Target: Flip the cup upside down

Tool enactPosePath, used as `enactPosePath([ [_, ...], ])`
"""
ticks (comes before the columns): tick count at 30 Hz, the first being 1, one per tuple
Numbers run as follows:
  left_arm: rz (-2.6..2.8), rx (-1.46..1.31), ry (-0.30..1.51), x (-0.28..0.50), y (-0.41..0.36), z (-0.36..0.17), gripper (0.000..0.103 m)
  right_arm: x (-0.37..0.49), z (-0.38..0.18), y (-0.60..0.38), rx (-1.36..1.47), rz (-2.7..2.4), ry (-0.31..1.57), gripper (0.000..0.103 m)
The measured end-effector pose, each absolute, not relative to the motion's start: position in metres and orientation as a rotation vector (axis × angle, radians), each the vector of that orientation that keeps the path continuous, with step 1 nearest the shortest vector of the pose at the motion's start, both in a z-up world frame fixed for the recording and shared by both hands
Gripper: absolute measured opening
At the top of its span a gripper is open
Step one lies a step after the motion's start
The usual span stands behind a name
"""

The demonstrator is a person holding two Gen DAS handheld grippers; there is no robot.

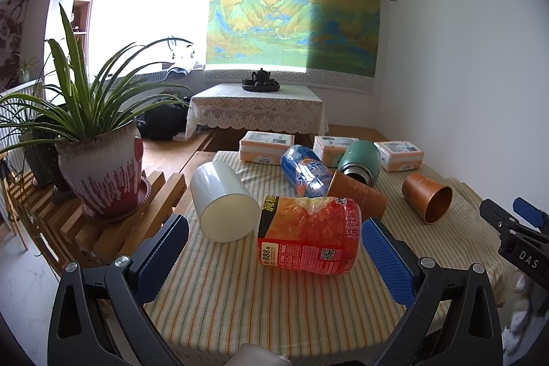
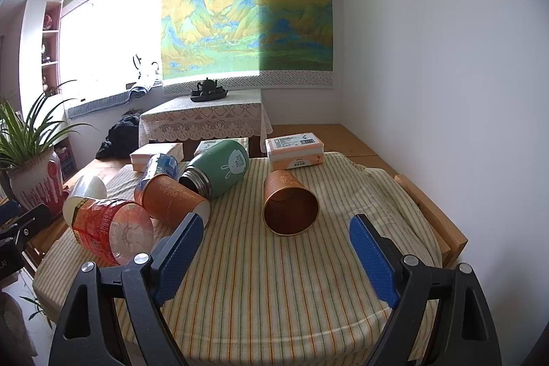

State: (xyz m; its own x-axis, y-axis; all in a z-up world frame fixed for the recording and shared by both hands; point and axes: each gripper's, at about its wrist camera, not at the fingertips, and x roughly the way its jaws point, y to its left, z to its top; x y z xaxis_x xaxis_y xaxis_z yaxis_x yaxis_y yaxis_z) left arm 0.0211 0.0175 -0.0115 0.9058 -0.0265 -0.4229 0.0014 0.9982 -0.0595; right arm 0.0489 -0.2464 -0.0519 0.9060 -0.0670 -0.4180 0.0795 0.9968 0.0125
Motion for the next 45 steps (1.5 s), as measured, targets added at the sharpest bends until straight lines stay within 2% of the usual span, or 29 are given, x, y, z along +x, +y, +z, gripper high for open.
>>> enactPosePath([
  [16,-0.022,-0.063,0.457,0.032,0.019,-0.014,0.102,0.061,-0.057,-0.260,0.057,-0.058,0.477,0.084],
  [29,-0.040,-0.058,0.483,0.045,0.012,-0.020,0.102,0.106,-0.046,-0.301,0.082,-0.015,0.584,0.084],
  [45,-0.057,-0.055,0.520,0.058,0.006,-0.029,0.102,0.208,-0.051,-0.300,0.085,0.198,0.855,0.084],
])
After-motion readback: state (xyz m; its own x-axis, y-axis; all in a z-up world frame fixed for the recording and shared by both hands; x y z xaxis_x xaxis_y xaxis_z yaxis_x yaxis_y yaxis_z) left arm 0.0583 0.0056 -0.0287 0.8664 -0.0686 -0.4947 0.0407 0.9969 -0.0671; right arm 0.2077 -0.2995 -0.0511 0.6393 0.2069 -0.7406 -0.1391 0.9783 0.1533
